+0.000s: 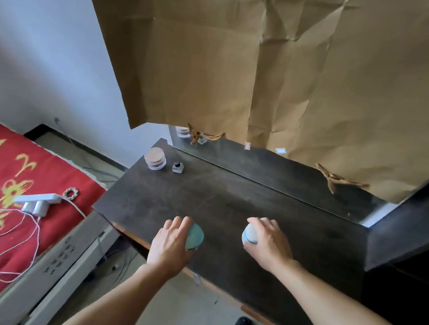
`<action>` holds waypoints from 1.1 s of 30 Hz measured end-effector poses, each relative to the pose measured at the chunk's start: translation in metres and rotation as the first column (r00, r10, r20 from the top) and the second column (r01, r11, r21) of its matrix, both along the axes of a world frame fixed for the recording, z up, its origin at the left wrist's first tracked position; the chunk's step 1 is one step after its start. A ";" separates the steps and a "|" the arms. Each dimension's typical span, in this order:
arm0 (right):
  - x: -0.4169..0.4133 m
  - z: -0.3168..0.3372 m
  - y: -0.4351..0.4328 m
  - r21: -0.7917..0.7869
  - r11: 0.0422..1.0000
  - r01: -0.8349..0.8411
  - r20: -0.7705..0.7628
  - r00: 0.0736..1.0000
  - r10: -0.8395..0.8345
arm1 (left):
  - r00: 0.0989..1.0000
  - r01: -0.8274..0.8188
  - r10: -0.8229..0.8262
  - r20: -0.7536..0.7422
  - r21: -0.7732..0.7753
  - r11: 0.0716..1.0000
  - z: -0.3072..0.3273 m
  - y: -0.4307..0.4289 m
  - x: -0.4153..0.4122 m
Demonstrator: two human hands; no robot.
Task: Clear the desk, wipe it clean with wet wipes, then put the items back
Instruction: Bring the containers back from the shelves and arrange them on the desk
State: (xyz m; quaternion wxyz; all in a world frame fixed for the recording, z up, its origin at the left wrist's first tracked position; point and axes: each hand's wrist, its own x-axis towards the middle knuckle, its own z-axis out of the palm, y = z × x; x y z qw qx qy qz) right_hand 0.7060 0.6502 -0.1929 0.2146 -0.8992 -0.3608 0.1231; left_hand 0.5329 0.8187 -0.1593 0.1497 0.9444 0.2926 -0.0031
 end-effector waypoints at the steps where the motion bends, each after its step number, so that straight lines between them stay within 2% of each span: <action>1: 0.006 -0.003 0.015 -0.011 1.000 -0.001 -0.019 1.000 0.001 | 1.000 -0.006 0.006 -0.009 0.000 1.000 -0.002 0.013 0.010; 9: 0.051 -0.022 0.106 -0.096 0.995 -0.027 -0.062 0.998 0.021 | 0.998 -0.023 0.018 -0.064 -0.082 0.996 -0.022 0.099 0.076; 15: 0.068 -0.041 0.154 -0.155 0.988 0.011 -0.070 0.997 -0.022 | 0.986 0.081 -0.096 -0.139 -0.112 0.990 -0.048 0.154 0.118; 21: 0.072 -0.053 0.200 -0.188 0.970 0.157 -0.046 0.985 -0.168 | 0.958 0.240 -0.262 -0.119 -0.173 0.955 -0.065 0.205 0.166; 25: 0.074 -0.058 0.222 -0.168 0.959 0.229 -0.020 0.972 -0.236 | 0.916 0.377 -0.391 -0.087 -0.143 0.915 -0.072 0.231 0.191; 30: 0.072 -0.059 0.228 -0.154 0.939 0.309 -0.048 0.947 -0.319 | 0.873 0.468 -0.477 -0.104 -0.098 0.878 -0.071 0.246 0.203; 33: 0.074 -0.054 0.225 -0.169 0.932 0.320 -0.071 0.939 -0.336 | 0.842 0.531 -0.529 -0.109 -0.013 0.847 -0.067 0.248 0.206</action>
